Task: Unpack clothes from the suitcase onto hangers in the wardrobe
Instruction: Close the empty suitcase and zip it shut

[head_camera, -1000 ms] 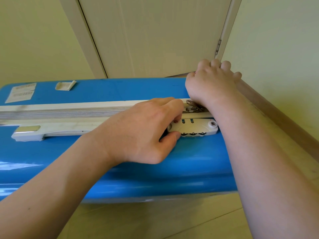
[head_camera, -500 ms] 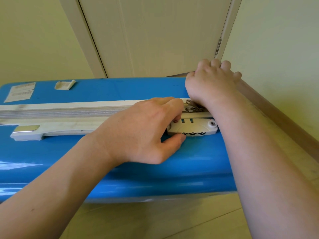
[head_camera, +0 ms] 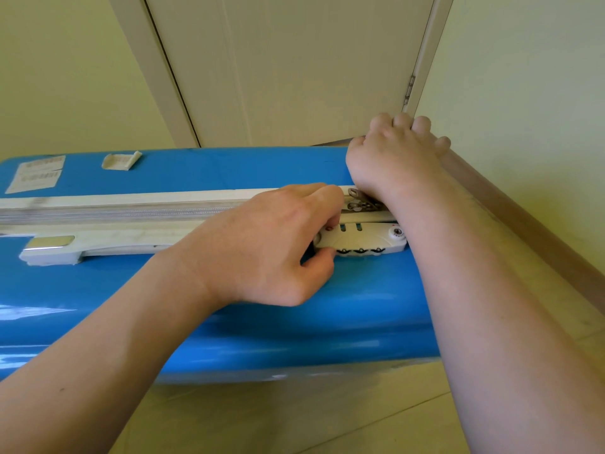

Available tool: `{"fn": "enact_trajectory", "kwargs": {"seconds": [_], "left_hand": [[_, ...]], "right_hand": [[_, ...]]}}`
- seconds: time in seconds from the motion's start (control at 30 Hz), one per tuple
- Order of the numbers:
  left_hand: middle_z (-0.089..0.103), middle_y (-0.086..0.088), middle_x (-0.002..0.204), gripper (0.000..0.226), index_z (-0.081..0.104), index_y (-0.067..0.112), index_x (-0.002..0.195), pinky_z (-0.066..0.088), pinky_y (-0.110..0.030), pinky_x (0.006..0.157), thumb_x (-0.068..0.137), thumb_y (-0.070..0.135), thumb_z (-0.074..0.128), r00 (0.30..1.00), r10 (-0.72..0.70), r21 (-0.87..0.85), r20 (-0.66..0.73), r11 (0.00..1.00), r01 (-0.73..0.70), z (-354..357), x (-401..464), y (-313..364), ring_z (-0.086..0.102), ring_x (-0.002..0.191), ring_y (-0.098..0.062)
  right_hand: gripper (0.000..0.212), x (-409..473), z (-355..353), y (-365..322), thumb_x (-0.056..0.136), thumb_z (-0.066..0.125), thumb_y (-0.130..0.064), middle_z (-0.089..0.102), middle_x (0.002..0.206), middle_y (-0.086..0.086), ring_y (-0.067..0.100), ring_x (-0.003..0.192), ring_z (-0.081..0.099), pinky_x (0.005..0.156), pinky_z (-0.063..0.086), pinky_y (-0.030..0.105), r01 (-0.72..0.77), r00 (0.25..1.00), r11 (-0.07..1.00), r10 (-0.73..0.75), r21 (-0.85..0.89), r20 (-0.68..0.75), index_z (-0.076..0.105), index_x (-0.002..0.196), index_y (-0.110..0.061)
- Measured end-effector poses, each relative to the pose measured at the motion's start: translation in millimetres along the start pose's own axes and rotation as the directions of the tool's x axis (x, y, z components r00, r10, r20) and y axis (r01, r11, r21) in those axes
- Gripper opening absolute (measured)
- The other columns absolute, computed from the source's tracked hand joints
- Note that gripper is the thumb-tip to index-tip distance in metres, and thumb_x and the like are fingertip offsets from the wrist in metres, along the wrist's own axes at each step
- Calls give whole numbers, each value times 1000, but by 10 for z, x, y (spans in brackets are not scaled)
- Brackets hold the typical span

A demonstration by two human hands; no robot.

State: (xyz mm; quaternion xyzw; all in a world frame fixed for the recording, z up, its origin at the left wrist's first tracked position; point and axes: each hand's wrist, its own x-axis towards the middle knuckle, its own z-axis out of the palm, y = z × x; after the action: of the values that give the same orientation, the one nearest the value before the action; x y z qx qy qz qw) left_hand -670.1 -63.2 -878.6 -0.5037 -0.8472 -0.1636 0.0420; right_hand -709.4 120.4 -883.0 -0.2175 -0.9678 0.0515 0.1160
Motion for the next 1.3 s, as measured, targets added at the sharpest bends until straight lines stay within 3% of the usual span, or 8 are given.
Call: {"fn": "enact_trajectory", "kwargs": {"seconds": [0.13,0.27,0.53,0.8,1.0,1.3], "left_hand": [[49,8,76,22,47,18,90,38,-28,57,78,36,53,1000,-21,10,-10,1000,21,4,4,23,44,65,-11],[47,10,75,27,47,20,89,35,-22,56,81,45,52,999,-23,25,-24,999,23,9,12,26,44,65,-9],[46,12,80,22,49,17,94,37,-19,67,83,36,52,1000,1,-33,15,999,0,-4,12,-38,39,71,-9],[47,10,77,19,46,17,93,37,-27,60,76,25,50,999,-10,-50,48,999,12,-18,-1,-27,44,68,-10],[48,10,79,30,47,19,91,36,-25,60,83,47,52,1000,-14,-5,-3,1000,14,16,16,0,43,66,-10],[44,13,78,18,47,17,93,37,-21,64,83,32,51,1000,11,-21,26,1000,-10,-4,8,-32,43,70,-7]], "right_hand": [[38,-13,-1,2,95,27,-28,44,128,9,29,124,33,97,28,48,4,1000,1000,-4,2,-10,45,125,-13],[38,-8,-4,1,95,27,-28,43,129,9,29,124,33,97,28,48,3,1000,1000,-3,3,-9,44,126,-13],[40,-11,-6,-2,95,26,-28,43,129,10,30,124,33,98,28,49,4,1000,1000,-4,-3,-3,44,127,-12],[39,-11,0,-5,96,27,-29,44,128,10,29,123,34,96,29,48,7,1000,1000,-7,-6,-2,44,126,-12],[38,-11,6,0,95,27,-28,43,130,8,29,125,32,98,28,49,4,1000,1000,-4,5,-8,44,126,-13],[39,-19,-5,-2,95,26,-27,43,130,9,29,126,32,101,27,50,1,1000,1000,-1,-1,1,44,126,-12]]}}
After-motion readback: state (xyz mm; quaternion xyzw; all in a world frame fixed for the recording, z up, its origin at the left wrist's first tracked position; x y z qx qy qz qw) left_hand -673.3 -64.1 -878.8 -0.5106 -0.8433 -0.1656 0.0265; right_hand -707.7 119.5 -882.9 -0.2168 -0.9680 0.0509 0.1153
